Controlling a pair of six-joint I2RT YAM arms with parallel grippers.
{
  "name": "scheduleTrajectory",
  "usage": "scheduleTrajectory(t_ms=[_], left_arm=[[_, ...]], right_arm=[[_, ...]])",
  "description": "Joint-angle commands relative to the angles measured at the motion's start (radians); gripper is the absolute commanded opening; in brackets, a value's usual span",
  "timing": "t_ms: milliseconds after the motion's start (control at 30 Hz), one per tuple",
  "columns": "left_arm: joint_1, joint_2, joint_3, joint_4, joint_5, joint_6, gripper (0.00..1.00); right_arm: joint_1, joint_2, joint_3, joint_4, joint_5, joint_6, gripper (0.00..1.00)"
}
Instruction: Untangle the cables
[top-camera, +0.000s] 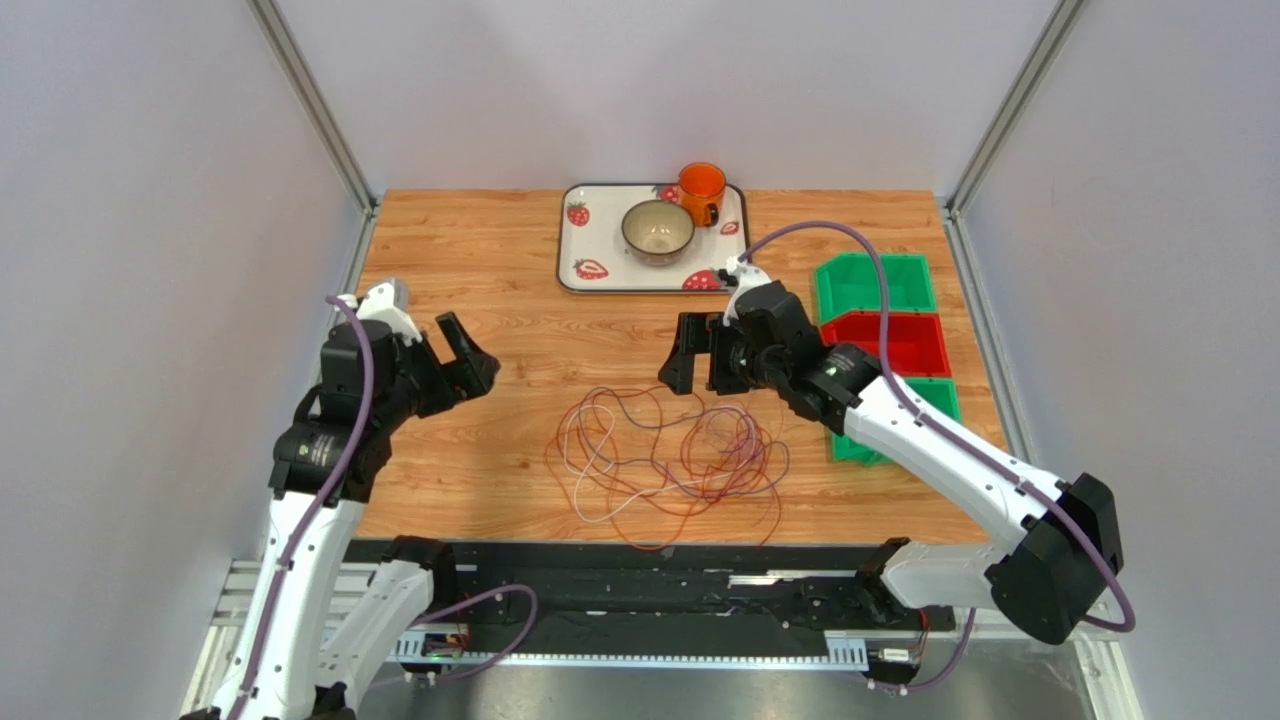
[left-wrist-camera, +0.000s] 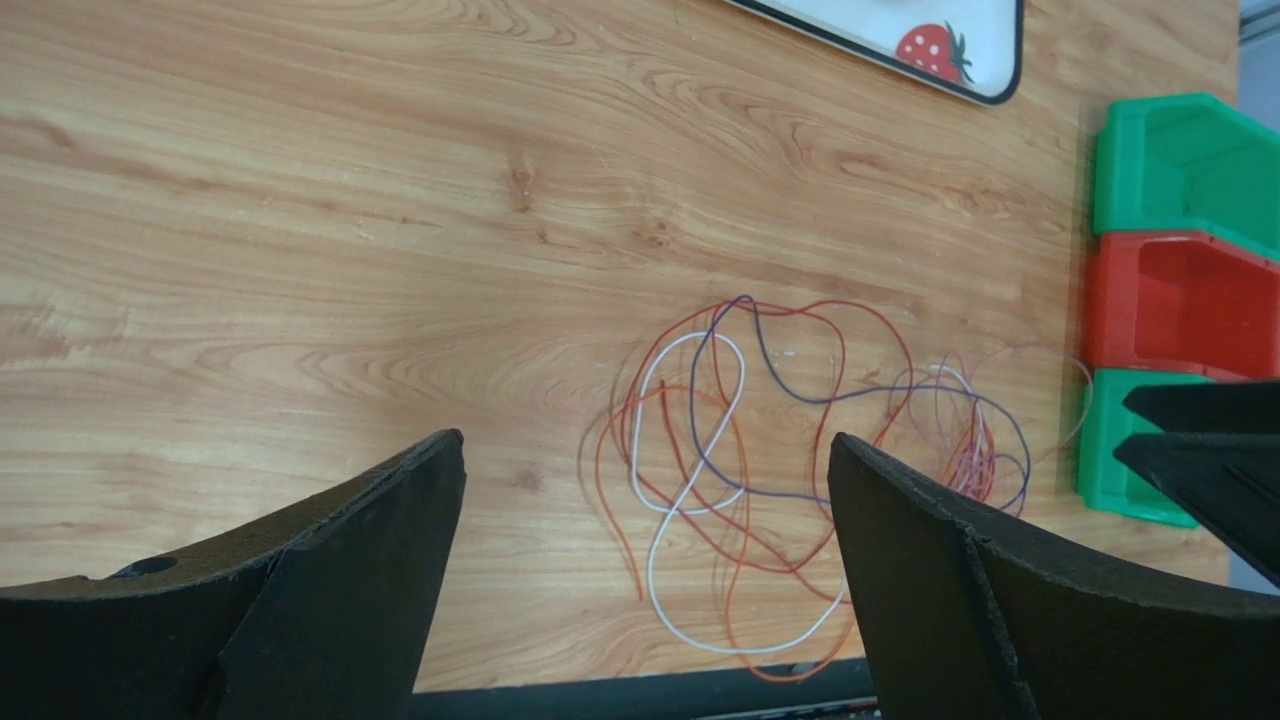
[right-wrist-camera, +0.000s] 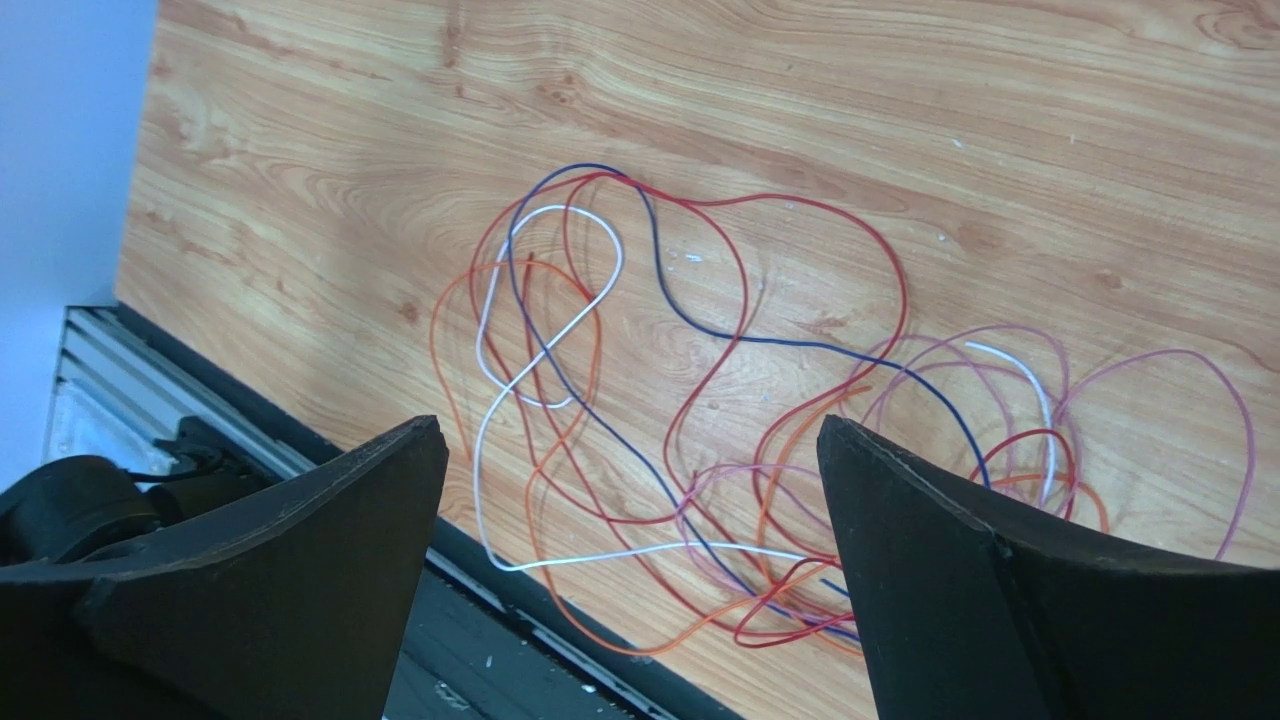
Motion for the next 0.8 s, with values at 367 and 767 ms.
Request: scheduleTrajectory(t_ms=[367, 767], left_arm=[[0.006, -0.119, -0.023, -0.075, -0.062, 0.131, 0.98], [-0.026, -0.034, -0.044, -0.006, 0.150, 0.157, 0.92]], right_arm=[[-0.007, -0.059, -0.073, 0.113, 0.013, 0.015, 1.00], [-0.016, -0.064, -0.127, -0.041, 0.028, 0.133, 0.89]])
